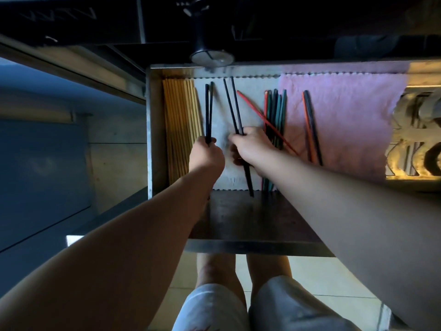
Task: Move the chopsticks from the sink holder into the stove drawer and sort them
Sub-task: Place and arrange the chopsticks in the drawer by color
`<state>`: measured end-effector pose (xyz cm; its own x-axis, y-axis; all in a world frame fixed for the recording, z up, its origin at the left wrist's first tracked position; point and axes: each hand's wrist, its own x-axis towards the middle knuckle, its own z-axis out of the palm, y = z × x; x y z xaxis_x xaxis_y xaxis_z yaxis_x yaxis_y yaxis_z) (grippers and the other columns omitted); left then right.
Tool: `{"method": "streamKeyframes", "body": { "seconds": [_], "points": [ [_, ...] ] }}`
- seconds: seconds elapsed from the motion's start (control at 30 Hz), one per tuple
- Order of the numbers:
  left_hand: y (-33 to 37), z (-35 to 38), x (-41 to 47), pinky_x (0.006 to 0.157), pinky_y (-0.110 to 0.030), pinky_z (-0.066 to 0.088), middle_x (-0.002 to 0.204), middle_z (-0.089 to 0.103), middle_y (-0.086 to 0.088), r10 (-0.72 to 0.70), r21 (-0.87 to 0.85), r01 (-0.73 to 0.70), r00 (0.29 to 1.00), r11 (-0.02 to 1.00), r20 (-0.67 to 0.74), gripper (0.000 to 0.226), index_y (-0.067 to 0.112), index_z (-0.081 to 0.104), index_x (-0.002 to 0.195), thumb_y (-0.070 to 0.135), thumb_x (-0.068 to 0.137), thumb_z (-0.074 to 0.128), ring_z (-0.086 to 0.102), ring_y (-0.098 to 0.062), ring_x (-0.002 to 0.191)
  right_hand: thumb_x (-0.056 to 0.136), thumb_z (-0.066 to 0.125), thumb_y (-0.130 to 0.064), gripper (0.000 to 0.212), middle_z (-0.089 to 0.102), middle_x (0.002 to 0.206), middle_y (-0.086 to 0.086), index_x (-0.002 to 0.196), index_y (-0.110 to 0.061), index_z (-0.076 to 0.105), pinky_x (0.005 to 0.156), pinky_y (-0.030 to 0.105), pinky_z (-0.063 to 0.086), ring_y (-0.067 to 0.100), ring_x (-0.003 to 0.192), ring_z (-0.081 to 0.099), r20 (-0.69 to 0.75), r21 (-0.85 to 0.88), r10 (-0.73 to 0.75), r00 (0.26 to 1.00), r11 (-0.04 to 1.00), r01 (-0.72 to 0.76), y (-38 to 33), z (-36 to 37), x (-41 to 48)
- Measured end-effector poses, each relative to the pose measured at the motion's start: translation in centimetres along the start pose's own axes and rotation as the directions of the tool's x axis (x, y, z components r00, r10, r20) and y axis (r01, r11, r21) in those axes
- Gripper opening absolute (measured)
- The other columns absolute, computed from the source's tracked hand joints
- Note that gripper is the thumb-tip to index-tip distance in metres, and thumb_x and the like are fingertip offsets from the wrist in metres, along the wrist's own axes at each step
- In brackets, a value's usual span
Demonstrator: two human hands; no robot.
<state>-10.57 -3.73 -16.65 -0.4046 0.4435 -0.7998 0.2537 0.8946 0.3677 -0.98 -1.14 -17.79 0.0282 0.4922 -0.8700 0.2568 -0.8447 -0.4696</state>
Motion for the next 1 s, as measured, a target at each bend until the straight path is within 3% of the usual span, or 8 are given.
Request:
{"method": "streamKeyframes", "body": {
  "seconds": [0.13, 0.3, 0.4, 0.5, 0.6, 0.67, 0.77, 1.0],
  "points": [
    [-0.9, -0.7, 1.4, 0.064, -0.038, 0.061, 0.101, 0.069, -0.009, -0.020, 0.100, 0.010, 0.995, 0.995, 0.099, 0.029, 0.024, 0.053, 0.109, 0.007, 0.086, 0.054, 0.070, -0.026, 0.086, 0.091, 0.054, -0.014, 0.015, 0.067, 0.101, 0.016, 0.103, -0.012, 0.062, 0.083, 0.045, 0.057, 0.033, 0.092, 0.067, -0.053, -0.155, 0.017, 0.998, 0.988, -0.025, -0.1, 2.8, 2.3],
    [-0.7, -1.3, 2.0, 0.047, -0.024, 0.043, 0.098, 0.065, -0.006, 0.051, 0.232, -0.071, 0.995, 0.970, 0.091, 0.028, 0.015, 0.054, 0.109, 0.014, 0.085, 0.067, 0.065, -0.023, 0.080, 0.081, 0.057, -0.008, 0.032, 0.066, 0.102, 0.011, 0.112, -0.010, 0.066, 0.069, 0.022, 0.048, 0.027, 0.095, 0.064, -0.131, -0.457, -0.068, 0.989, 0.890, 0.001, -0.3, 3.2, 2.7],
    [-0.5, -2.0, 1.8, 0.059, -0.031, 0.048, 0.107, 0.061, -0.007, 0.084, 0.305, -0.111, 0.991, 0.946, 0.102, 0.027, 0.012, 0.051, 0.116, 0.012, 0.090, 0.060, 0.063, -0.026, 0.090, 0.084, 0.057, -0.012, 0.023, 0.062, 0.087, 0.006, 0.103, -0.008, 0.069, 0.051, 0.018, 0.035, 0.021, 0.081, 0.059, -0.122, -0.438, -0.072, 0.990, 0.899, 0.012, -0.4, 2.8, 2.4],
    [-0.1, -2.5, 1.2, 0.082, -0.039, 0.050, 0.125, 0.052, -0.010, 0.199, 0.490, -0.224, 0.975, 0.842, 0.103, 0.035, 0.012, 0.047, 0.127, 0.008, 0.092, 0.052, 0.055, -0.031, 0.111, 0.086, 0.053, -0.019, 0.025, 0.067, 0.092, 0.010, 0.099, -0.007, 0.070, 0.059, 0.019, 0.039, 0.023, 0.082, 0.062, -0.184, -0.450, -0.113, 0.976, 0.893, 0.018, -0.3, 2.2, 2.0],
    [-0.8, -2.4, 1.0, 0.107, -0.042, 0.037, 0.154, 0.027, -0.006, 0.469, 0.698, -0.508, 0.840, 0.505, 0.272, 0.059, 0.019, 0.034, 0.145, 0.006, 0.090, 0.052, 0.029, -0.030, 0.137, 0.087, 0.052, -0.022, 0.030, 0.070, 0.108, 0.009, 0.111, -0.014, 0.068, 0.077, 0.025, 0.049, 0.027, 0.097, 0.065, -0.245, -0.417, -0.118, 0.962, 0.909, 0.005, -0.1, 1.9, 1.6],
    [-1.7, -2.3, 1.6, 0.120, -0.045, 0.017, 0.164, -0.005, 0.002, 0.458, 0.736, -0.605, 0.771, 0.305, 0.443, 0.077, 0.022, 0.008, 0.156, 0.007, 0.092, 0.050, 0.001, -0.026, 0.150, 0.087, 0.051, -0.018, 0.023, 0.070, 0.096, 0.012, 0.097, -0.009, 0.070, 0.074, 0.028, 0.050, 0.028, 0.091, 0.065, -0.226, -0.412, -0.118, 0.967, 0.911, 0.015, 0.2, 2.0, 1.6],
    [-3.0, -2.6, 2.6, 0.122, -0.050, 0.005, 0.159, -0.030, 0.009, 0.350, 0.760, -0.614, 0.774, 0.213, 0.528, 0.091, 0.025, -0.015, 0.154, 0.008, 0.093, 0.051, -0.017, -0.019, 0.149, 0.086, 0.049, -0.010, 0.021, 0.067, 0.086, 0.015, 0.085, -0.004, 0.069, 0.068, 0.029, 0.050, 0.030, 0.084, 0.063, -0.172, -0.437, -0.133, 0.976, 0.898, 0.045, 0.1, 2.4, 1.3],
    [-3.3, -4.0, 2.3, 0.118, -0.054, 0.001, 0.158, -0.032, 0.008, 0.345, 0.786, -0.605, 0.770, 0.128, 0.537, 0.093, 0.031, -0.017, 0.154, 0.013, 0.094, 0.051, -0.021, -0.022, 0.148, 0.091, 0.050, -0.013, 0.023, 0.070, 0.093, 0.010, 0.094, -0.012, 0.073, 0.084, 0.042, 0.058, 0.030, 0.090, 0.068, -0.159, -0.308, -0.077, 0.984, 0.951, 0.025, 0.5, 3.1, 1.4]
  ]
}}
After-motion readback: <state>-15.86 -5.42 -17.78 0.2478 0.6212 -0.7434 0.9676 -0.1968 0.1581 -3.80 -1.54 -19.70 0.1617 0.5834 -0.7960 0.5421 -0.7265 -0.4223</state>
